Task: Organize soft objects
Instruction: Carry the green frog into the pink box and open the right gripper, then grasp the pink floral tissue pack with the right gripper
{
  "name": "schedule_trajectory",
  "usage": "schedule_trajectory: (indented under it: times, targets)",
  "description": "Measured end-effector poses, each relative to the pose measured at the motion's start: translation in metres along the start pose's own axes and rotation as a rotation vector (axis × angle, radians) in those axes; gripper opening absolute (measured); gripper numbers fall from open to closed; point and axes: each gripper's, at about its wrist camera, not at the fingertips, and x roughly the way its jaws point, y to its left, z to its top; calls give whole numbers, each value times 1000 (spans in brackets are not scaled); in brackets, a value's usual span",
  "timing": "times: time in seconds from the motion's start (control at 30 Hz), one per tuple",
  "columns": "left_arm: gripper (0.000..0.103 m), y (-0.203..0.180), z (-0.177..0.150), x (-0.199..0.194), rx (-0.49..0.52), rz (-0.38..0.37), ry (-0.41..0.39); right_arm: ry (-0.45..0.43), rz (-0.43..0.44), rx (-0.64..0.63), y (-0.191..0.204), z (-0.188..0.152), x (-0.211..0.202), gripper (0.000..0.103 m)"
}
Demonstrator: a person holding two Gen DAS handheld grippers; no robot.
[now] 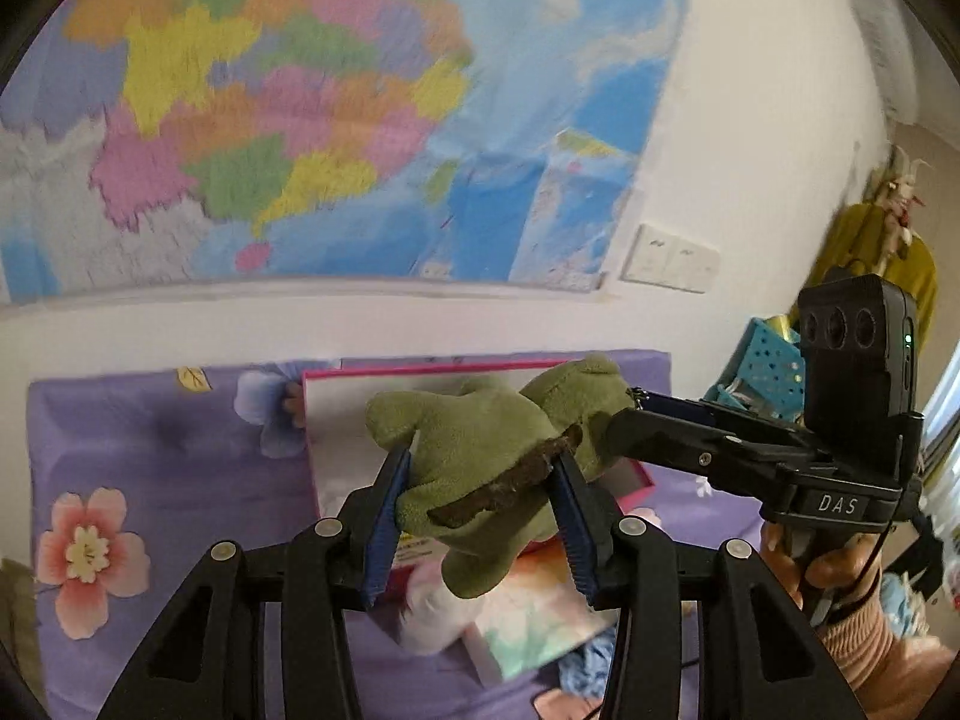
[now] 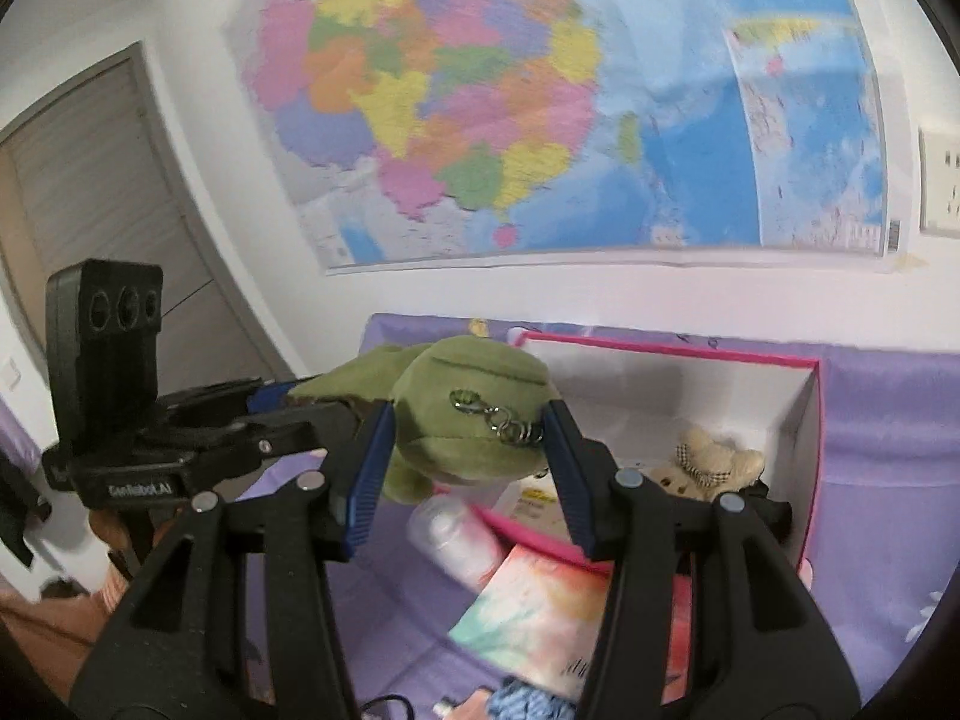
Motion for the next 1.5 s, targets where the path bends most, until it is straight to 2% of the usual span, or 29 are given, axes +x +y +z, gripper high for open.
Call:
schedule_trajectory:
  times: [0.43, 0.53, 0.67, 0.83, 0.9, 1.0, 1.07, 1.17, 1.3, 1.5]
  targets:
    - [47, 46, 10, 100, -35, 73, 168, 118, -104, 146, -71, 0, 88, 53]
    - [46, 54, 15, 117, -33, 119, 194, 134, -80, 162, -78, 2, 101, 53]
    - [46, 69, 16, 128, -80, 178, 207, 153, -117, 143, -74, 5, 110, 53]
    - [46, 72, 8, 104, -102, 168, 151, 161, -98, 146, -74, -3, 94, 53]
    - [46, 69, 4, 88, -94, 170, 118, 158, -66, 158, -73, -7, 81, 53]
    - [48, 57, -4, 52, -80, 153, 55, 132, -24, 154, -65, -11, 53, 53]
    - [49, 48, -11, 32, -66, 149, 27, 114, 25, 148, -57, -14, 30, 53]
    - [50, 32, -27, -1, -40, 120, 0, 98, 53, 107, -42, -21, 2, 53]
    - [52, 15, -54, -27, -24, 39, 1, 113, 88, 61, -25, -37, -24, 53]
    - [52, -4, -116, -51, -10, -27, 81, 174, 169, 8, 1, -72, -48, 53]
